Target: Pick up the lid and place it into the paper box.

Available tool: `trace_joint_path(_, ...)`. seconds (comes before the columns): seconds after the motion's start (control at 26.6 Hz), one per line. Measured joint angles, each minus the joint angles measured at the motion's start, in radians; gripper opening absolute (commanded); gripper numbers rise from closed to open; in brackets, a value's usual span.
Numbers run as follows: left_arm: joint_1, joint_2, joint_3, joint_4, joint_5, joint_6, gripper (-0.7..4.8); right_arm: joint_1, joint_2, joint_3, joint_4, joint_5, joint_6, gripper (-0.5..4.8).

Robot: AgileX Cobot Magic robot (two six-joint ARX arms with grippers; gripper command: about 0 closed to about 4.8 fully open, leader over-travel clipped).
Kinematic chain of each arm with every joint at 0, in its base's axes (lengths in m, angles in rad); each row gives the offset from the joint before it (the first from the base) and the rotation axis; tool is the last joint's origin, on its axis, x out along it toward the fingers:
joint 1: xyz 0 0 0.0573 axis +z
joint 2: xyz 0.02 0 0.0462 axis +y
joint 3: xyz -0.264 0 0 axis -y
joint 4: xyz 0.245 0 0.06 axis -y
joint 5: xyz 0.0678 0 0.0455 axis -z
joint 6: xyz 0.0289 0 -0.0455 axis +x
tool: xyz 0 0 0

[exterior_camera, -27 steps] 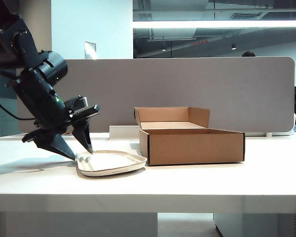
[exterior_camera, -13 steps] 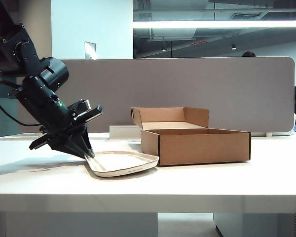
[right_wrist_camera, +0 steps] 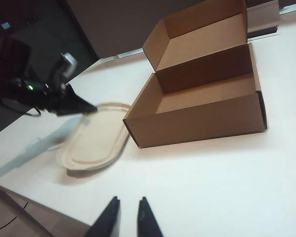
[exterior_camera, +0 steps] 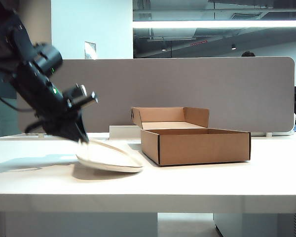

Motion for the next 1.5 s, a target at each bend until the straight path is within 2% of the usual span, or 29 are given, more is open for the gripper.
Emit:
trace_joint_path(0.49, 0.026, -0.138, 0.002, 0.037, 0.011, 0.001, -0.06, 0.0, 0.0, 0.0, 0.0, 0.0, 0.0, 0.67)
trace_joint_path(0.75, 0.019, -0.137, 0.033, 0.058, 0.103, -0.09, -0.06, 0.0, 0.0, 0.0, -0.011, -0.003, 0.0, 0.67)
trace_joint_path(0.94, -0.029, -0.138, 0.093, 0.162, 0.111, -0.126, -0.06, 0.0, 0.0, 0.0, -0.014, -0.003, 0.0, 0.67)
trace_joint_path(1.28, -0.183, -0.076, 0.102, 0.447, -0.098, -0.117, -0.06, 0.0, 0.0, 0.0, -0.018, -0.003, 0.0, 0.67)
trace_joint_path(1.5, -0.262, 0.065, 0.137, 0.549, -0.216, -0.096, -0.06, 0.0, 0.0, 0.0, -0.018, -0.007, 0.0, 0.67)
